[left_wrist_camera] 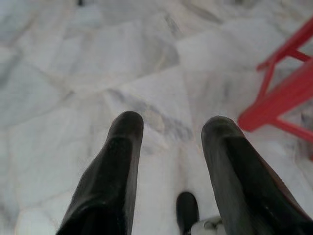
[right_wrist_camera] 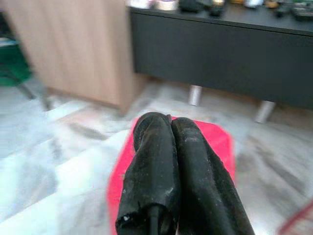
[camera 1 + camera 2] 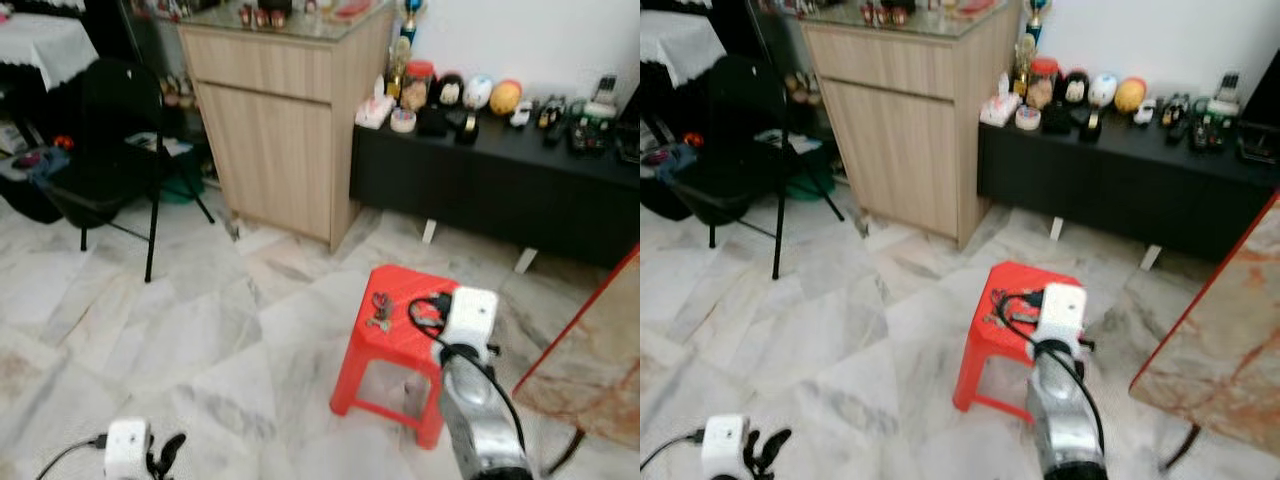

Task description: Hang keys on a hook

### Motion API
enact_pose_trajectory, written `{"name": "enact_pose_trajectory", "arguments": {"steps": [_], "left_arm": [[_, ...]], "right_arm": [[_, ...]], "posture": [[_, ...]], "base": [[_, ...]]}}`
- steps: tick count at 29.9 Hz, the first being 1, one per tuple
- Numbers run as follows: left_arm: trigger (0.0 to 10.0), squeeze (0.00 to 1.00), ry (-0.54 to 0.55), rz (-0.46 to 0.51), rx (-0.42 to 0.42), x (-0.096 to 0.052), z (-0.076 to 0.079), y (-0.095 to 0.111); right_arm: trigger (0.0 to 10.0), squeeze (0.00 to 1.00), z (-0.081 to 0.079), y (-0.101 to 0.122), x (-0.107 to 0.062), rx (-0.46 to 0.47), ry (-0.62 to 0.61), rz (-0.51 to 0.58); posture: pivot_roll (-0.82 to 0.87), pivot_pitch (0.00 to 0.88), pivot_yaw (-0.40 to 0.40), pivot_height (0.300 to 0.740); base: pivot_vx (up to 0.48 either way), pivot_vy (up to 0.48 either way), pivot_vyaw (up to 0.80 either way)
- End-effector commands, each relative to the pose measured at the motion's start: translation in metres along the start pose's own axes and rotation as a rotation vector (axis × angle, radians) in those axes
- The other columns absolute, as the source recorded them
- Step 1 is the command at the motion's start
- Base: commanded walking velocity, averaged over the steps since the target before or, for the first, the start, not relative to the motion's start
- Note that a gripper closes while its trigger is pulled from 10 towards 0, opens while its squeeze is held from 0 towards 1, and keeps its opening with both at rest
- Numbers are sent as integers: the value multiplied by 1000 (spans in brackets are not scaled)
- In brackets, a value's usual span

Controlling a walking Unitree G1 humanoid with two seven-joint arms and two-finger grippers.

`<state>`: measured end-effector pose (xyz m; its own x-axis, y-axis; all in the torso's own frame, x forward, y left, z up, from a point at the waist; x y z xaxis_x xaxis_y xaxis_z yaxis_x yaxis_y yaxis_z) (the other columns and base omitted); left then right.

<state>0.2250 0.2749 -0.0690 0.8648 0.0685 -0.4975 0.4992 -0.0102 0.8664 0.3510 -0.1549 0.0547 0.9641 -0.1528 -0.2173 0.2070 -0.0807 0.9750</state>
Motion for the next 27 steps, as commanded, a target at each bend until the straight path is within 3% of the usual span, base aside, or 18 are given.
{"name": "enact_pose_trajectory", "arguments": {"steps": [1,6,13,15,21,23,27], "left_arm": [[10000,0,-13,15,-3,-1,1,2],[10000,0,-36,31,-20,0,4,4],[10000,0,-176,94,26,1,18,17],[10000,0,-208,116,39,1,22,20],[10000,0,-210,133,23,1,22,23],[10000,0,-192,151,-59,2,21,24],[10000,0,-203,178,-56,1,21,28]], "right_arm": [[10000,0,3,-1,0,-8,-4,-16],[10000,0,1,-3,2,-26,23,-44],[10000,0,-17,-1,0,-126,189,-105],[10000,0,-15,8,2,-136,186,-74],[10000,0,-12,14,5,-90,154,-58],[10000,0,-14,16,4,-54,159,-57],[10000,0,-16,17,2,-52,162,-55]], "posture": [[89,61,14,740],[90,70,15,740],[87,88,14,740],[87,89,13,740],[85,89,14,740],[85,89,16,740],[86,88,17,740]], "base": [[0,0,0],[0,0,0],[0,0,0],[0,0,0],[0,0,0],[0,0,-669],[0,0,-800]]}}
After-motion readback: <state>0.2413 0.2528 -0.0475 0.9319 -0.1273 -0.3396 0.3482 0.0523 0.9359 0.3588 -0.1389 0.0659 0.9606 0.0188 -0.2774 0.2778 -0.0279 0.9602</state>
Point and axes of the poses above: a point about 5 cm out from each wrist's last joint towards the gripper, its own x axis pointing out of the wrist towards the gripper, its own y axis along the axis of the wrist's last joint, z = x × y, the point moved 5 cm from there along x, pointing out of the wrist towards the gripper, and after that the axes turned 4 degrees about x, right-handed, at the moved point
